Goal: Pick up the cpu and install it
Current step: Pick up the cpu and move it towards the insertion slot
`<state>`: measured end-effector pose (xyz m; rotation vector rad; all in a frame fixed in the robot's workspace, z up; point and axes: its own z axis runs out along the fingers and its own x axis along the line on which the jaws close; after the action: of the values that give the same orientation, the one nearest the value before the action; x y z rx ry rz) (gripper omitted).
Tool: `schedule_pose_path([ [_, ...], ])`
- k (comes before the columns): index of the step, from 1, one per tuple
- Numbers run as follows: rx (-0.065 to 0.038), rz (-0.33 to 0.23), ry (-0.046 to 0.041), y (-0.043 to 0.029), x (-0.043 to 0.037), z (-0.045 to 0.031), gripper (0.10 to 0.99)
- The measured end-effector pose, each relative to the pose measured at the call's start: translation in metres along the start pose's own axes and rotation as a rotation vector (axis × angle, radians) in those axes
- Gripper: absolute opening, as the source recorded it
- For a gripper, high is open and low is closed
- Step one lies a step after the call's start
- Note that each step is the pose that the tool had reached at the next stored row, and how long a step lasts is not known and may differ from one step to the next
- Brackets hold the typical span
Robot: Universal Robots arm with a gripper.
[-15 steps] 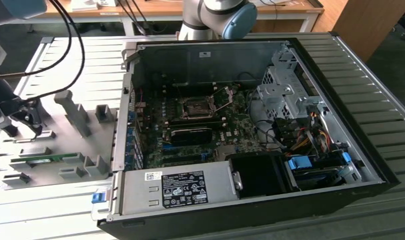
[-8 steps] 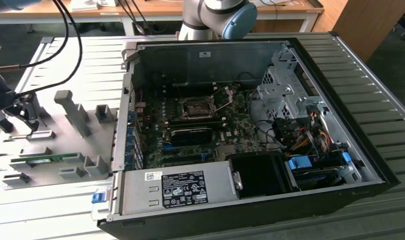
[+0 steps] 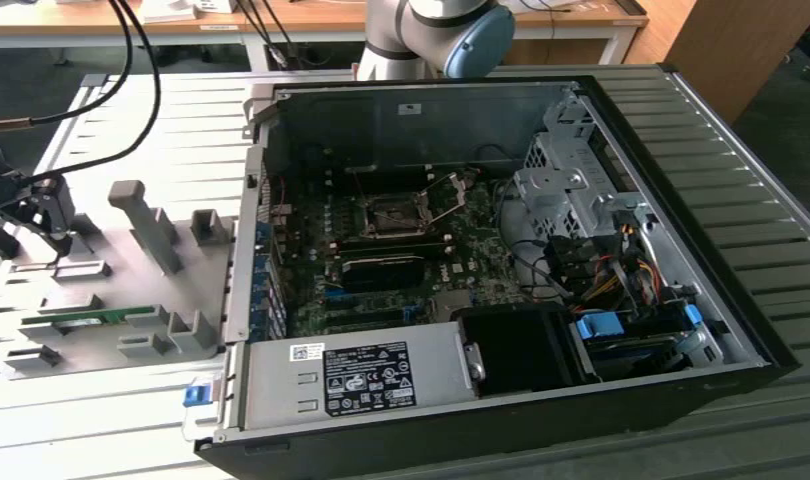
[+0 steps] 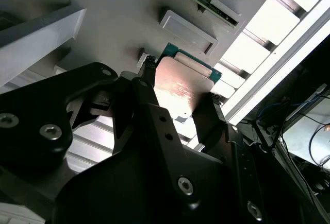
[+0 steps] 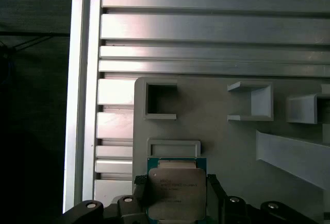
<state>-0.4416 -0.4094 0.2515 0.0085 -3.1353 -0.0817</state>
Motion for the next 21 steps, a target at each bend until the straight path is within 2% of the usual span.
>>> schedule_pose_path([
  [8,-0.002,0.002,-0.0001,0.0008,0.0001,-0.0159,0.541],
  [21,-0.003,0.003,-0.0002,0.0017,0.0002,-0.0326,0.541],
])
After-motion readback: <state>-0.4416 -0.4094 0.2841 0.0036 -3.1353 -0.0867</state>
